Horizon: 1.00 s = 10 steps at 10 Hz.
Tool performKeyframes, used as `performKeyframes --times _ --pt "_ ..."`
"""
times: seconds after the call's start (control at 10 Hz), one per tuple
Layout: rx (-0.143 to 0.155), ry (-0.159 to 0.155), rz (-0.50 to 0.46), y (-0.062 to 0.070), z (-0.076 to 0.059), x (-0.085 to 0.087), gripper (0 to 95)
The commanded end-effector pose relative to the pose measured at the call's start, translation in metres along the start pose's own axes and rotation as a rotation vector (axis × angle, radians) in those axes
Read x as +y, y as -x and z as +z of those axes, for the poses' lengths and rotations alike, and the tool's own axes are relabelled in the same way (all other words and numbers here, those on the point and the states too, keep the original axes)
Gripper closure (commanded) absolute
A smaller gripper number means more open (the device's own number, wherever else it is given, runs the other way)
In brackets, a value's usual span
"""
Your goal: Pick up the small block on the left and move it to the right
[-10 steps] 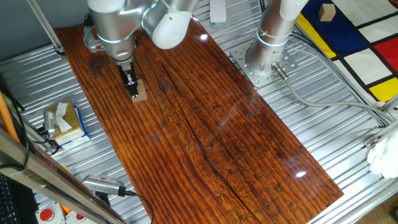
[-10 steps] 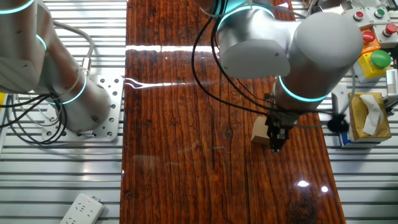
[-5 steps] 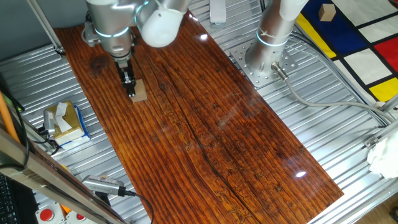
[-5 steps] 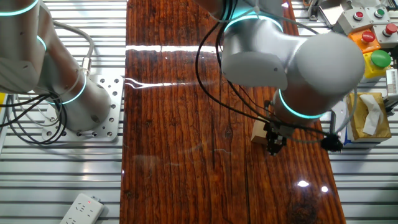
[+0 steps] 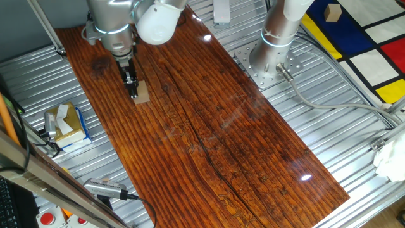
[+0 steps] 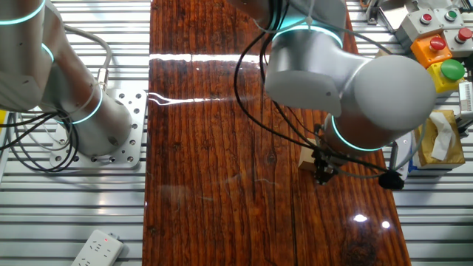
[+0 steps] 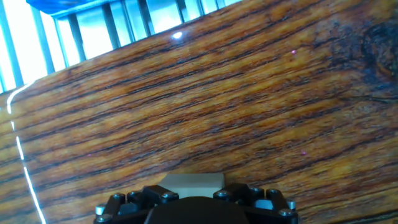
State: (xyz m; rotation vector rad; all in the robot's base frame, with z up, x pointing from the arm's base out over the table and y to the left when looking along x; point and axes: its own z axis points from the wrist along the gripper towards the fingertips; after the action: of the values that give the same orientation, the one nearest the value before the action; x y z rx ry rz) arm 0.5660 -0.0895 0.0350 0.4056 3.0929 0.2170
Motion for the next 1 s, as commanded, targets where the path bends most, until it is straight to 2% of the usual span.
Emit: performKeyframes --times 0.1,0.2,0.3,0.4,0.5,0.8,1.0 --pt "-0.006 -0.036 -0.003 0.000 0.001 0.003 0.0" --pt "0.001 -0.045 -0.004 0.000 0.001 0.007 0.0" --pt "0.009 -0.068 -0.019 0.000 0.002 0.011 0.0" --pt "0.012 -0.086 -0.030 0.000 0.003 0.014 19.0" --pt "0.017 -0.105 -0.046 0.001 0.004 0.016 19.0" --pt "0.016 -0.139 -0.099 -0.002 0.005 0.016 19.0" --pt "0.022 -0.189 -0.159 -0.003 0.006 0.016 19.0"
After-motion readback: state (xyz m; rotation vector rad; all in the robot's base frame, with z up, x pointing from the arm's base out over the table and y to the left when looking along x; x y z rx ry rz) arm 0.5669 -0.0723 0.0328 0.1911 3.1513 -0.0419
